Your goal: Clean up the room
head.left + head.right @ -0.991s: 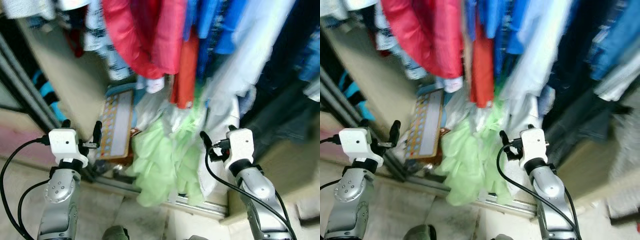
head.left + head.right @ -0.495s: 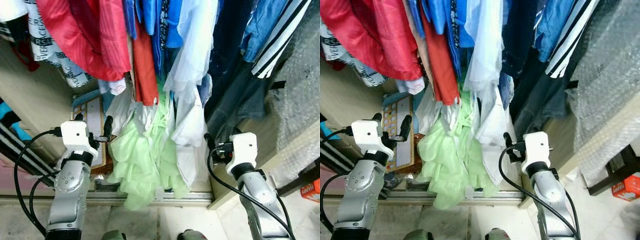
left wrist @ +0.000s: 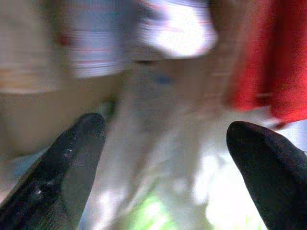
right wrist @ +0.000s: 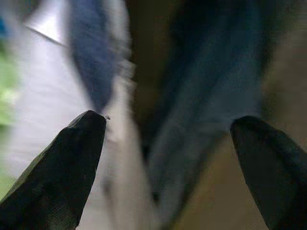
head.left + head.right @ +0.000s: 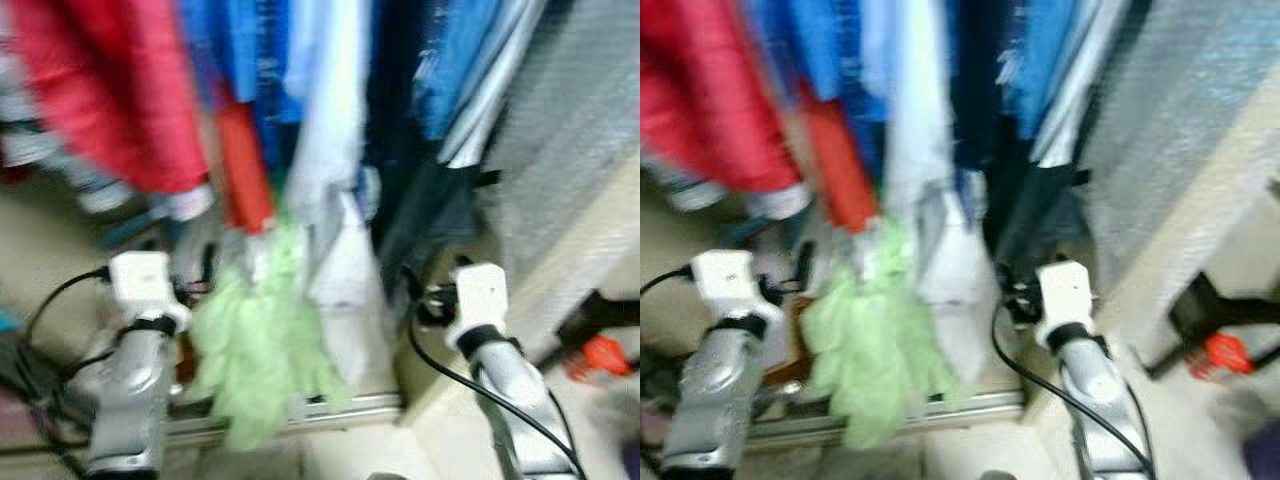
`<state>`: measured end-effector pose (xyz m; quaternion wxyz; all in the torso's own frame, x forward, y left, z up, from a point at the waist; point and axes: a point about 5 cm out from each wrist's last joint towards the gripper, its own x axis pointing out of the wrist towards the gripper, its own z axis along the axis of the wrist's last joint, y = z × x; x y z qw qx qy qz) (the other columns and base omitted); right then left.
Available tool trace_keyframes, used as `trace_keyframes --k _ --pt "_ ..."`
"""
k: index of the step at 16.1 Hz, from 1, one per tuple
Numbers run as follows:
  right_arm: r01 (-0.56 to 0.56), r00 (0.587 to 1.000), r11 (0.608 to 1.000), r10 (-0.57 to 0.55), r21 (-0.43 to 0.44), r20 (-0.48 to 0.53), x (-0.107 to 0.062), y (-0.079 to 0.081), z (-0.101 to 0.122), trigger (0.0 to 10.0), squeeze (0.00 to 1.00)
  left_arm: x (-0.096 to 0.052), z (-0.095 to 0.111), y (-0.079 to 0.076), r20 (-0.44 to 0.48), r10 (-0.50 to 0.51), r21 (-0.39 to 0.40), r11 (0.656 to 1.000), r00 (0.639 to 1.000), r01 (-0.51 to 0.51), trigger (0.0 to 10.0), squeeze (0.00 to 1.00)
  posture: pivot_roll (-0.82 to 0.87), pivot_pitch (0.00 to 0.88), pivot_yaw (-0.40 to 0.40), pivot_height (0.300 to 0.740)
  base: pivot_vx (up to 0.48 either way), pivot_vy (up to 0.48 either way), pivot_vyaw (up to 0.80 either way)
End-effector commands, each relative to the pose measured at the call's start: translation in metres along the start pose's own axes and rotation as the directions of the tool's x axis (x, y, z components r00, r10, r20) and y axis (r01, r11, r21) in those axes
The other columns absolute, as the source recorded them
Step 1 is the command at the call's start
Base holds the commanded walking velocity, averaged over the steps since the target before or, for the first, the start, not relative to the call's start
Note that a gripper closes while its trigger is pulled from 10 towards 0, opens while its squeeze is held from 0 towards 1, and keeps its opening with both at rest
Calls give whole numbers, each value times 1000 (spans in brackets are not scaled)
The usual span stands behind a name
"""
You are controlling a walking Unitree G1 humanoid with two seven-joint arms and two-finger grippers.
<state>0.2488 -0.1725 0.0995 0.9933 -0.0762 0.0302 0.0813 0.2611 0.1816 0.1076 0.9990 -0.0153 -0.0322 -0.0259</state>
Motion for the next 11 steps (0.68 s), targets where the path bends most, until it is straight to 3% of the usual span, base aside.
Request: trace_keyframes --k 1,4,7,11 --pt "-14 1000 1000 14 6 22 2 4 6 10000 0 -2 0 7 -10 12 13 1000 1000 -12 10000 0 -37 28 10 740 274 0 0" --pt "-26 1000 1000 26 10 15 1 4 4 10000 0 -2 0 6 -19 23 13 1000 1000 -23 10000 0 -38 31 13 740 82 0 0" --pt "-57 998 998 57 -4 16 2 7 4 10000 0 -4 -2 16 -24 105 51 993 994 -103 10000 0 -34 35 8 740 0 0 0" --pt "-73 997 997 73 5 24 4 8 5 10000 0 -9 -5 22 -36 119 54 992 992 -117 10000 0 -28 38 8 740 0 0 0"
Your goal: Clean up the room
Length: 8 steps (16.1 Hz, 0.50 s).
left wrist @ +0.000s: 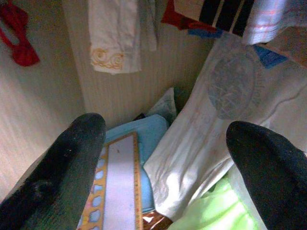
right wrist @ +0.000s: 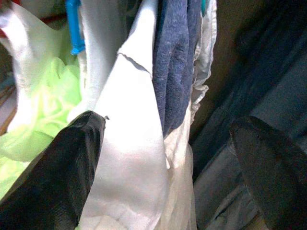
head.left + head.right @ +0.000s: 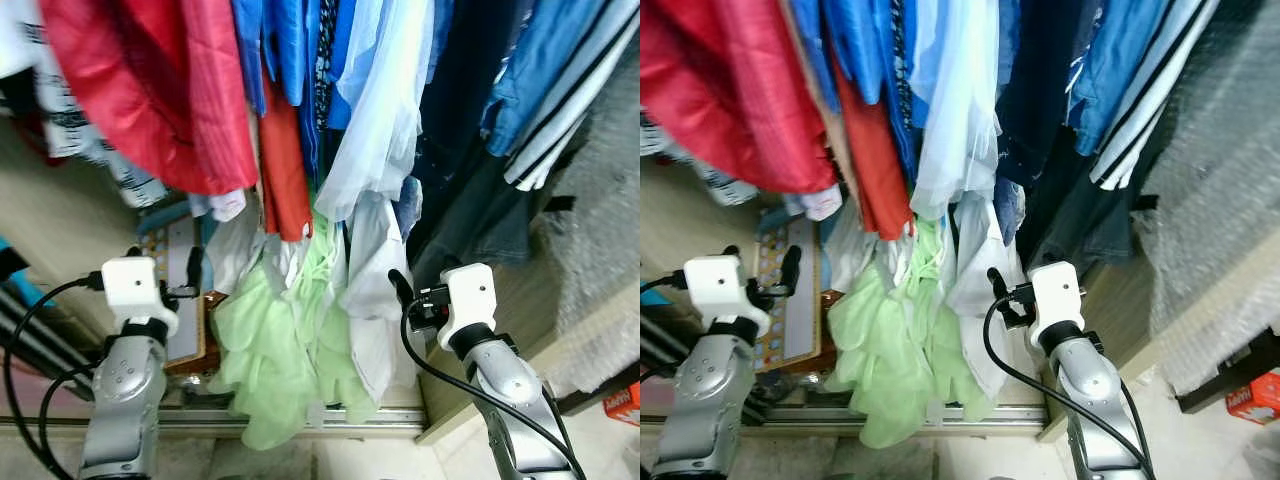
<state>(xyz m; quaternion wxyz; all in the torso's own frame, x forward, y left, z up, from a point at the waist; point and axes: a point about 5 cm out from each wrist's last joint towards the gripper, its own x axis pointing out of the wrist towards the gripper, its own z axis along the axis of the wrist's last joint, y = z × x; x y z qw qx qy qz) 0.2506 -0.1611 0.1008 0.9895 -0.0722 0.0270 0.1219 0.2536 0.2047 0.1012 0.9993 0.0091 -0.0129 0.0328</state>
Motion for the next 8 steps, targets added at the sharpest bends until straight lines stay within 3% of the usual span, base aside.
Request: trace_keyframes --k 1,5,8 --pt "15 1000 1000 -15 8 12 0 -4 1 10000 0 -2 0 2 -4 5 5 1000 1000 -5 10000 0 -29 39 8 740 0 0 0" --pt "61 997 998 -61 -3 37 -12 -12 0 10000 0 -16 -7 17 -37 20 38 999 999 -18 10000 0 -23 48 11 740 0 0 0" --pt "56 997 998 -56 1 50 -10 -11 1 10000 0 -18 -10 15 -50 23 36 999 998 -22 10000 0 -23 49 14 740 0 0 0"
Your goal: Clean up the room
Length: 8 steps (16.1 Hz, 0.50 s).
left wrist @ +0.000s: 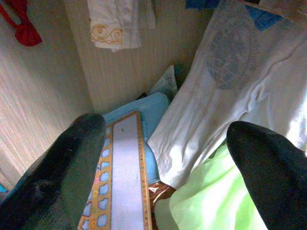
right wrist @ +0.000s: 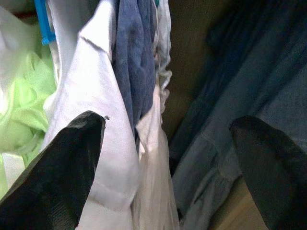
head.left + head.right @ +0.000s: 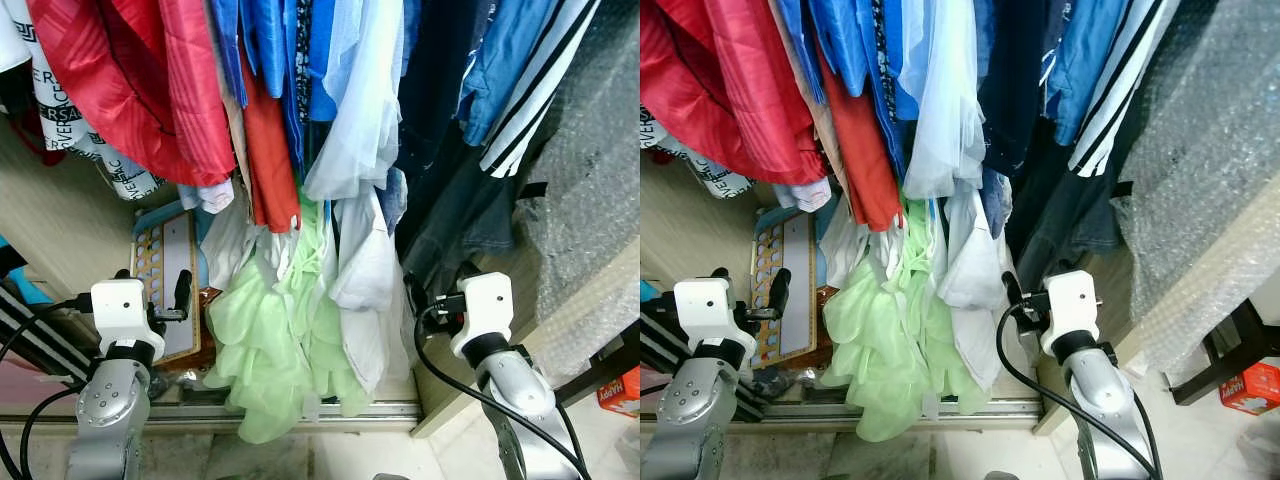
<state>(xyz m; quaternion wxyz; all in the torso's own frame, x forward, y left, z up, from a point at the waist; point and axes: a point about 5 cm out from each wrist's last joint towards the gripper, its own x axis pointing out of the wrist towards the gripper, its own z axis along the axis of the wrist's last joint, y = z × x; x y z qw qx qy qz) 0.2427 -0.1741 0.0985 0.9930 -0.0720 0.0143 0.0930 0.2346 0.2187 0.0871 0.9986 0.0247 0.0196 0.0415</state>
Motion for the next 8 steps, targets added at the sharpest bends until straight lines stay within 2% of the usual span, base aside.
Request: trace_keyframes --k 1,2,4,6,8 --pt "0 999 1000 0 1 32 1 -1 6 10000 0 0 3 0 13 6 3 1000 1000 -6 10000 0 -22 49 13 740 0 0 0" --pt "1 999 999 0 -39 32 2 -1 6 10000 0 0 3 1 12 8 4 1000 1000 -8 10000 0 -22 49 13 740 0 0 500" --pt "-4 999 1000 5 -28 37 2 1 6 10000 0 0 3 2 13 12 7 1000 1000 -13 10000 0 -22 49 13 740 0 0 800" --pt "23 998 1000 -23 1 52 1 -3 8 10000 0 -1 4 2 15 17 -2 1000 1000 -17 10000 0 -22 49 13 740 0 0 0" --pt "24 995 998 -30 62 95 6 1 22 10000 0 -1 8 1 27 3 -44 999 1000 -2 10000 0 -16 50 16 740 0 0 0"
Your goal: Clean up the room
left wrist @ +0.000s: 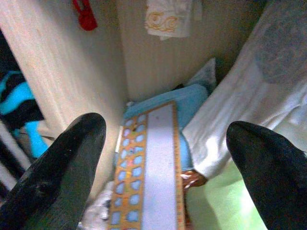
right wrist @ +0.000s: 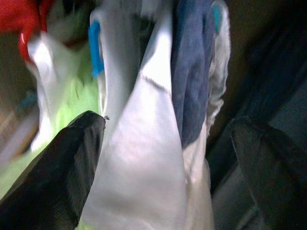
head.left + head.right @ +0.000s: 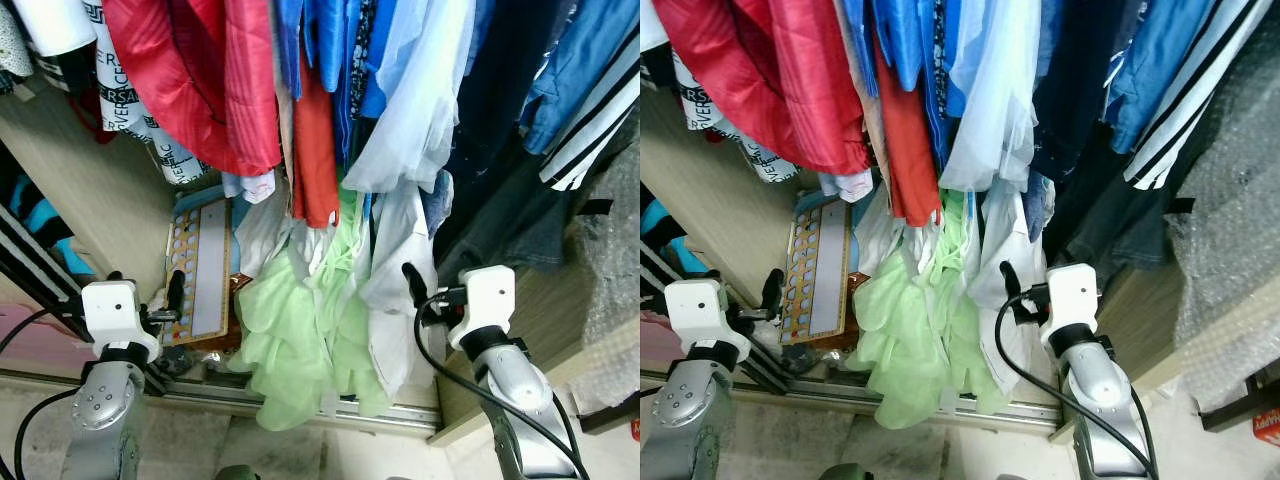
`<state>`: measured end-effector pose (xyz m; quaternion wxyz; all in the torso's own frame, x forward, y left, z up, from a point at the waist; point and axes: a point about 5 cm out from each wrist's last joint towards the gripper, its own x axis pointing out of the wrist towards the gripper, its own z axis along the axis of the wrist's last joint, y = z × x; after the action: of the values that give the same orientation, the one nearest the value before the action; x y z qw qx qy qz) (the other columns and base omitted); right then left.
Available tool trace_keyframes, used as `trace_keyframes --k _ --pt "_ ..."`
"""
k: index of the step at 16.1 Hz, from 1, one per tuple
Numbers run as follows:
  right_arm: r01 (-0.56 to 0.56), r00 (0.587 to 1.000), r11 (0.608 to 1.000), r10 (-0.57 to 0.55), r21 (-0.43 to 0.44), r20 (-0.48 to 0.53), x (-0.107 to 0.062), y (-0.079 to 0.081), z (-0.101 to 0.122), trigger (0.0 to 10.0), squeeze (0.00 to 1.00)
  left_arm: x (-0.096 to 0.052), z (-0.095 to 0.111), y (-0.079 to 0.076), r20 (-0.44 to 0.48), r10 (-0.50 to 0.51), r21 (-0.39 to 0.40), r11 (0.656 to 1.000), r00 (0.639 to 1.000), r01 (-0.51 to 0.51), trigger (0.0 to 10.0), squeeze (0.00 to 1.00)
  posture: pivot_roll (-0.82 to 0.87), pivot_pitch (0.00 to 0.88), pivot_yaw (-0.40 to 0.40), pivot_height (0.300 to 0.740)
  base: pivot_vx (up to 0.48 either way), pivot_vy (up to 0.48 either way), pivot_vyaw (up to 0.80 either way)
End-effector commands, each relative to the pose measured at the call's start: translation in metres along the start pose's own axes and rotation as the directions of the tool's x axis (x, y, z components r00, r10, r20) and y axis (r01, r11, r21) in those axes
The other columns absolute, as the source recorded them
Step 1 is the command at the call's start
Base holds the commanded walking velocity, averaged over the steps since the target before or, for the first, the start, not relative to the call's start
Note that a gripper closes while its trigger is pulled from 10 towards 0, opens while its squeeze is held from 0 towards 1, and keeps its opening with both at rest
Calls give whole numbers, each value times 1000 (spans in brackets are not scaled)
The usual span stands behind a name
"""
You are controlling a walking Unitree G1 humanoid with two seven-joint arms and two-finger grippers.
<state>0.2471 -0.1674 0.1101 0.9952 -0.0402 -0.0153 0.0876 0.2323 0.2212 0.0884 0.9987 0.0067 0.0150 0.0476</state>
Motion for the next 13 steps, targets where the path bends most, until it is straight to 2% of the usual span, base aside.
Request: trace_keyframes --k 1,6,13 --pt "9 999 1000 -9 7 39 3 0 11 10000 0 2 8 -2 24 -10 -16 1000 1000 10 10000 0 -16 50 16 740 0 0 0" --pt "82 995 995 -85 52 46 6 -6 13 10000 0 7 8 -4 11 -9 -93 996 1000 10 10000 0 -14 46 17 740 0 0 0" --pt "86 996 996 -87 36 20 8 -4 10 10000 0 8 7 -4 2 -21 -97 995 1000 21 10000 0 -14 37 15 740 0 0 0"
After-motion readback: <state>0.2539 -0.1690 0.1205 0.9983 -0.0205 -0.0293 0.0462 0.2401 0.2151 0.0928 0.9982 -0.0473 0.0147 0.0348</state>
